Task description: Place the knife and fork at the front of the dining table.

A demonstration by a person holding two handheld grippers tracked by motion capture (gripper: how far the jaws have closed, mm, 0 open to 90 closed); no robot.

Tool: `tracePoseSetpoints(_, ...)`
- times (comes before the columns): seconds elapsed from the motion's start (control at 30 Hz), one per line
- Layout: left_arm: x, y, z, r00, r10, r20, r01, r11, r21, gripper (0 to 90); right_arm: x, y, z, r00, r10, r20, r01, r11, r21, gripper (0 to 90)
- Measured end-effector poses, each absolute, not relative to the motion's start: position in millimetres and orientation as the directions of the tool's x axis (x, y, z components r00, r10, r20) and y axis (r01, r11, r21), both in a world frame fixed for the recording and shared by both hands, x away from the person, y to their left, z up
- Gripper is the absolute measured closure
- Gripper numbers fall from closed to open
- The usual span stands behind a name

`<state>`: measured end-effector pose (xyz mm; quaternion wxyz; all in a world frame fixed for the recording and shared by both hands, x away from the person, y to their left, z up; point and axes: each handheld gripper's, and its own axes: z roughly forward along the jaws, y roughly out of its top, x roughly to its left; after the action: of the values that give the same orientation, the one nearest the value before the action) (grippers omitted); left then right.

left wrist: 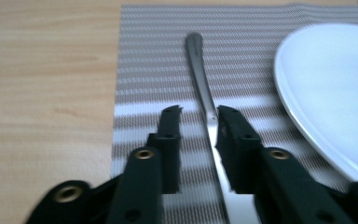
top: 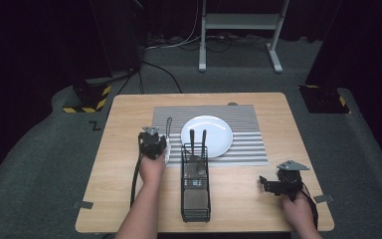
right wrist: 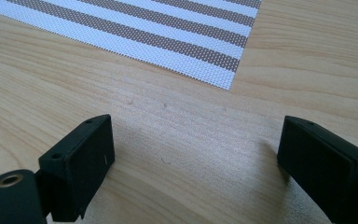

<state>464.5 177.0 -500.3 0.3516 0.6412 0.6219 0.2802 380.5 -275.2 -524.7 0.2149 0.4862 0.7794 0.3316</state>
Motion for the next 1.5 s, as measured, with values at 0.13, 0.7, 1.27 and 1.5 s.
tracePoseSetpoints(0.13, 444.1, 171.1, -506.8, 0.116, 0.99, -0.073, 0.602, -0.012, 0.798, 59.0, 380.8, -274.9, -524.6, -0.435, 0.9, -0.013, 0.616, 0.308, 0.725, 10.4)
tracePoseSetpoints(0.7, 413.0, 160.4, -523.5, 0.195, 0.981, -0.022, 0.629, -0.107, 0.77, 56.7, 381.0, -274.8, -524.6, -0.435, 0.9, -0.013, 0.616, 0.308, 0.725, 10.4)
tracePoseSetpoints(1.27, 337.7, 225.9, -524.3, 0.148, 0.988, 0.047, 0.671, -0.135, 0.73, 20.0, 371.9, -265.4, -521.9, -0.455, 0.885, -0.1, 0.553, 0.369, 0.747, 13.7)
tracePoseSetpoints(1.5, 323.0, 234.7, -528.8, 0.13, 0.99, 0.053, 0.657, -0.126, 0.744, 14.5, 358.8, -230.5, -490.6, -0.515, 0.852, -0.094, 0.429, 0.352, 0.832, 13.2)
